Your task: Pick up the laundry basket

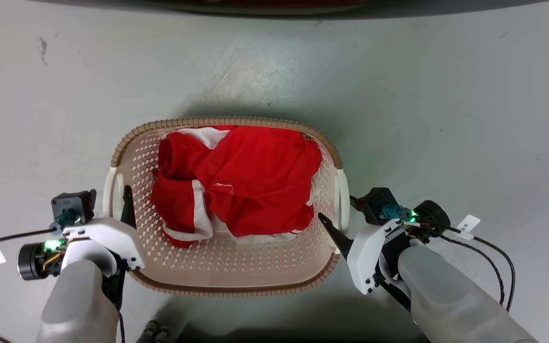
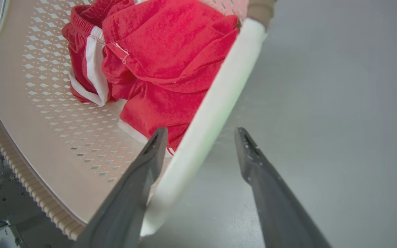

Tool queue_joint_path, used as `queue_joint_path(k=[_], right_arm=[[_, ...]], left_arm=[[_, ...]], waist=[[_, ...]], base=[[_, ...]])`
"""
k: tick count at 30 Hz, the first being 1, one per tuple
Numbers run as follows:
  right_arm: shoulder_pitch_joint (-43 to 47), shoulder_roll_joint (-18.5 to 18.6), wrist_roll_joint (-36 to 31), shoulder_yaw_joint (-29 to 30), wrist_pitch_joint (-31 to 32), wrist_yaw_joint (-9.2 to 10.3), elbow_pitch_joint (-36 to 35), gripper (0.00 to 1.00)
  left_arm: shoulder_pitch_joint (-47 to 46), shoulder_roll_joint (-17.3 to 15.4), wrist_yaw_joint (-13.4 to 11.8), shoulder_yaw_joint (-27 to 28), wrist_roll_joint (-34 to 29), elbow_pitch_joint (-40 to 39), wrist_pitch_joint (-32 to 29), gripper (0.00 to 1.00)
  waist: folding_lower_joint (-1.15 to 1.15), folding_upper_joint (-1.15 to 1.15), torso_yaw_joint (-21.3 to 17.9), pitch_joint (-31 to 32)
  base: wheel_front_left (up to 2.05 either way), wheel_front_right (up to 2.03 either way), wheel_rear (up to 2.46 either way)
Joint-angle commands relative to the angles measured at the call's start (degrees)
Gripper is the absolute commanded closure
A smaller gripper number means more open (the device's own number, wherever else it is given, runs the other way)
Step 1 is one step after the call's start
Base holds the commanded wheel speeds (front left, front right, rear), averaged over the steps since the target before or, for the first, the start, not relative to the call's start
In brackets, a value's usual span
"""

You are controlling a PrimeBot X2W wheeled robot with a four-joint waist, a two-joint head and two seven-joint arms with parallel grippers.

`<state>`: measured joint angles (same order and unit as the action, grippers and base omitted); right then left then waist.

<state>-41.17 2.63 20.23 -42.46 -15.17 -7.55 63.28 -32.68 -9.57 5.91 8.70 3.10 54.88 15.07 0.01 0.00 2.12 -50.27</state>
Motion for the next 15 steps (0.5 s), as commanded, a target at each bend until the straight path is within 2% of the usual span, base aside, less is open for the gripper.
queue_joint_path(k=[1, 14, 15], right_arm=[[-1.02, 0.44, 0.7, -0.61, 0.02, 0.12, 0.93, 0.0], [-3.47, 0.49, 7.14, -6.79, 0.13, 0.12, 3.75, 0.0], [-3.51, 0.48, 7.54, -7.18, 0.12, 0.12, 3.87, 0.09]], left_arm=[[-0.99, -0.25, 0.04, -0.09, -0.13, 0.06, 0.16, 0.0], [-2.23, 0.09, 0.72, -1.3, 0.12, 2.5, 0.16, 0.0], [-2.34, 0.19, 0.78, -1.46, 0.1, 2.7, 0.16, 0.24]], waist=[[-0.01, 0.0, 0.12, -0.65], [-0.01, 0.0, -0.01, -2.19], [-0.01, 0.0, -0.02, -2.17]], base=[[0.0, 0.0, 0.0], [0.0, 0.0, 0.0], [0.0, 0.0, 0.0]])
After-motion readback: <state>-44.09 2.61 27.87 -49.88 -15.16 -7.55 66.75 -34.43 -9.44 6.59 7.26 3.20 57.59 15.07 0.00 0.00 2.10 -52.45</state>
